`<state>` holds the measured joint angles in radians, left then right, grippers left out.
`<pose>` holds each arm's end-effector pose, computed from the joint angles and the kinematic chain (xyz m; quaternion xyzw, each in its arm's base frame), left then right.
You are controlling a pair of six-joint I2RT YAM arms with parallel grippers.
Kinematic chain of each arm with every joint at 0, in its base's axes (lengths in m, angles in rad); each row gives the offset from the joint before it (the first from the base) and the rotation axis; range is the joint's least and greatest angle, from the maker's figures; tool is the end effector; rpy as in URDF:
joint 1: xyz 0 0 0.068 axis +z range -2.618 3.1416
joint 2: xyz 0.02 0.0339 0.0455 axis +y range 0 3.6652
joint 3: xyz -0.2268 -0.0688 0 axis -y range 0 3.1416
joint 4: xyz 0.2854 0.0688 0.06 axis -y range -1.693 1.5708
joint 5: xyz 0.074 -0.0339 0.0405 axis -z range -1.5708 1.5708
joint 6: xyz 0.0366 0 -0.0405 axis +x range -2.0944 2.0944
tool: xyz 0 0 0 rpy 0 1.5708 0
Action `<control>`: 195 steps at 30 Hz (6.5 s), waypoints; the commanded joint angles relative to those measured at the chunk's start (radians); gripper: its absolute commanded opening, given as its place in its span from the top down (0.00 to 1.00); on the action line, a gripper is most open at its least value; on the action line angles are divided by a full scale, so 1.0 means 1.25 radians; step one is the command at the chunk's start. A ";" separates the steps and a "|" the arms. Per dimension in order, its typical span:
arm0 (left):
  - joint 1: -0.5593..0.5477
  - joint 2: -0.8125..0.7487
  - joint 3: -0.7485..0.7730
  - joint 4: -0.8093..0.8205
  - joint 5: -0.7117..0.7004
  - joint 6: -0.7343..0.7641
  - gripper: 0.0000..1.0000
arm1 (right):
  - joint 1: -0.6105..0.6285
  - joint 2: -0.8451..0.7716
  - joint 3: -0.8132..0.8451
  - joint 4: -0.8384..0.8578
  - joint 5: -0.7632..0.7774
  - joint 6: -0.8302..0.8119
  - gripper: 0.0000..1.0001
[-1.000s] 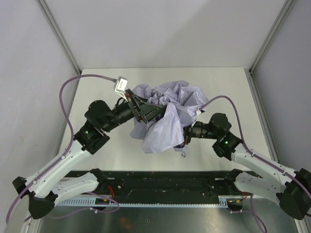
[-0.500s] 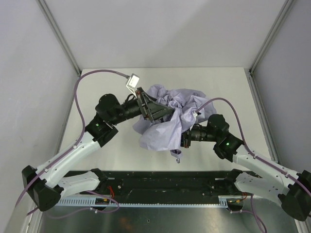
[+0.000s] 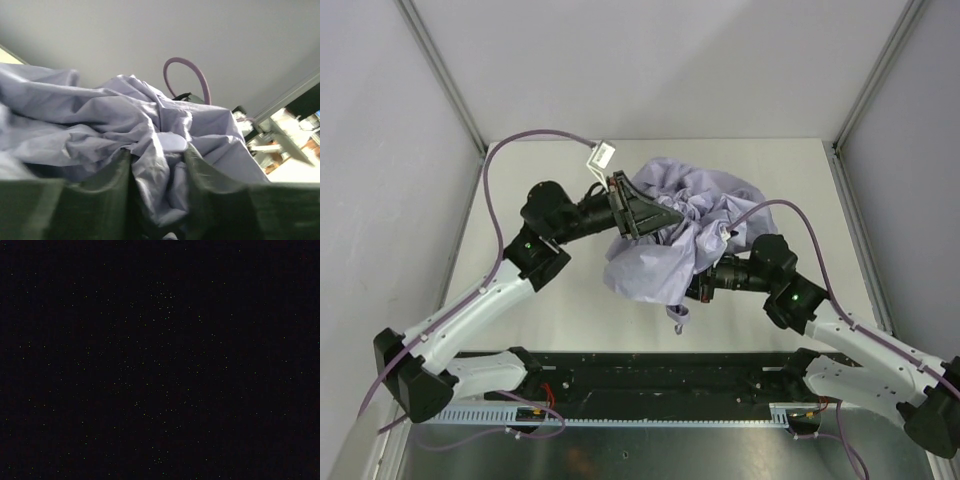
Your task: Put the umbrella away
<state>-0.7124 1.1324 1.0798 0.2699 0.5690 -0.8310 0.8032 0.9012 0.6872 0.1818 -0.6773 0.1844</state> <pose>0.2249 -0.2203 0.3864 0.1828 0.6130 -0.6478 0.4137 0.1733 0.2126 0.2860 -0.4264 0.5751 0.5211 0.4646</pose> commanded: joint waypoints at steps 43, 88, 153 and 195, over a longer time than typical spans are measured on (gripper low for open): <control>0.175 -0.392 -0.321 0.179 -0.259 0.095 1.00 | 0.025 -0.071 0.120 0.216 0.482 0.608 0.18; 0.141 -0.355 -0.425 0.403 -0.444 -0.048 1.00 | 0.325 -0.014 0.013 0.261 0.347 0.474 0.02; 0.222 -0.290 -0.403 0.437 -0.235 -0.141 1.00 | 0.392 0.103 0.457 -0.292 0.559 -0.113 0.53; 0.221 -0.265 -0.324 0.698 0.228 -0.191 1.00 | 0.296 -0.259 0.329 -0.626 0.700 -0.129 0.12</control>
<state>-0.4419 0.8062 0.6212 0.9977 0.8471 -1.0142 1.1809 0.5648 1.0946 -0.5961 0.1761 0.0429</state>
